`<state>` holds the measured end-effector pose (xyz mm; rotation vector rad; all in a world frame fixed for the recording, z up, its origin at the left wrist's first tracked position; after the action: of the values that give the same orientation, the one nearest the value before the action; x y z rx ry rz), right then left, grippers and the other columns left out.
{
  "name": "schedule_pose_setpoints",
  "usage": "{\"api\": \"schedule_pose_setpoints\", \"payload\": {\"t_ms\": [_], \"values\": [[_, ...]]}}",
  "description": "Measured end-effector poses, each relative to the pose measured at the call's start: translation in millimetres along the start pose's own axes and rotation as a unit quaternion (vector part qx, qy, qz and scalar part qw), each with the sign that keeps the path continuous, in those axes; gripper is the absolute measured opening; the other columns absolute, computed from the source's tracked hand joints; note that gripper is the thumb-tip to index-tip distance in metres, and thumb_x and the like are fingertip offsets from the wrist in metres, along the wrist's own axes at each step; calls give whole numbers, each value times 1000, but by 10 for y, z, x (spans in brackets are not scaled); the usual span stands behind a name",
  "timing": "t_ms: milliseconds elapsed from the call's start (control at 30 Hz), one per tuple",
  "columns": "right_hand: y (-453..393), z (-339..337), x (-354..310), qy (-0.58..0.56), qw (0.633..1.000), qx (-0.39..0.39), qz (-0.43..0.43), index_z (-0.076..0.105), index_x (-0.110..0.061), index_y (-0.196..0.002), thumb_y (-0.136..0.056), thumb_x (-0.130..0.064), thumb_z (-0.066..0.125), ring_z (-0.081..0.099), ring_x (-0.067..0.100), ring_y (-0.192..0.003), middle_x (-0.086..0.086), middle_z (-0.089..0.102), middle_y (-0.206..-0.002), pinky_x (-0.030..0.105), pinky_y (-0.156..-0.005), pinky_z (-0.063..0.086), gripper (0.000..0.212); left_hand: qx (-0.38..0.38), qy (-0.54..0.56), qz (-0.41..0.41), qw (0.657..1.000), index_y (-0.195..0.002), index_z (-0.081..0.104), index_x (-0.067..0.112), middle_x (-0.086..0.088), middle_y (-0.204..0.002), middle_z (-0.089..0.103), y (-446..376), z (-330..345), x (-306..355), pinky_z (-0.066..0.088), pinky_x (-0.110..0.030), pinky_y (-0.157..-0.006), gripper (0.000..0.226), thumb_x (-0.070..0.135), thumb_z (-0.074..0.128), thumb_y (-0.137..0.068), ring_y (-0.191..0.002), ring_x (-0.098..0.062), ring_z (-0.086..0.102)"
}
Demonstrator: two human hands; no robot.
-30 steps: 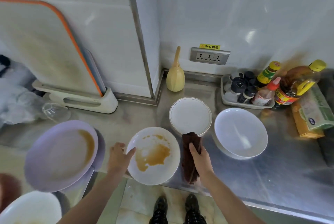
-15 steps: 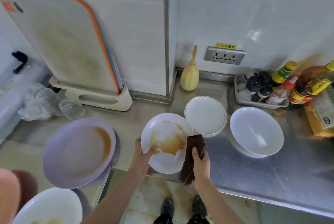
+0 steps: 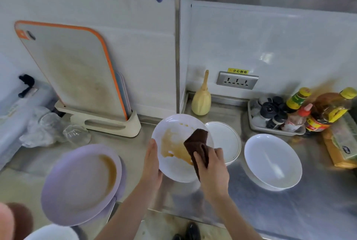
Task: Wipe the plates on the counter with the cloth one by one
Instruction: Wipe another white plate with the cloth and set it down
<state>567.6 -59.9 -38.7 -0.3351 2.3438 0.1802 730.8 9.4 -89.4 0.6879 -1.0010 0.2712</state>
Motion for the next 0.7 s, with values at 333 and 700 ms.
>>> {"api": "schedule_pose_setpoints", "payload": {"t_ms": [333,700], "values": [[-142,297,-44,211,946,-54,-240,58,-25,-87,-52,-15,88,57,22,-62,3,54,-82,25,-27,35,47,56,-15,11,998,-114,61,15,-4,-107,71,-150,30,102,54,-30,-75,39,41,38,-97,-97,-19,68],[-197,331,157,67,995,-69,26,49,-23,-120,-95,-33,45,58,26,-88,0,49,-106,31,-67,42,27,85,-44,-16,995,-118,60,18,-4,-113,69,-274,69,85,53,-33,-78,39,43,39,-97,-103,-22,66]]}}
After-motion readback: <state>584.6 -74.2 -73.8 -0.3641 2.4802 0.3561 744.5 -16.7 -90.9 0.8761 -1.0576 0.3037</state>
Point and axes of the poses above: each hand's wrist, its own y-axis away from the middle knuckle, its own z-axis out of the palm, x = y × z, the point moved 7 cm from there along -y, towards the middle knuckle
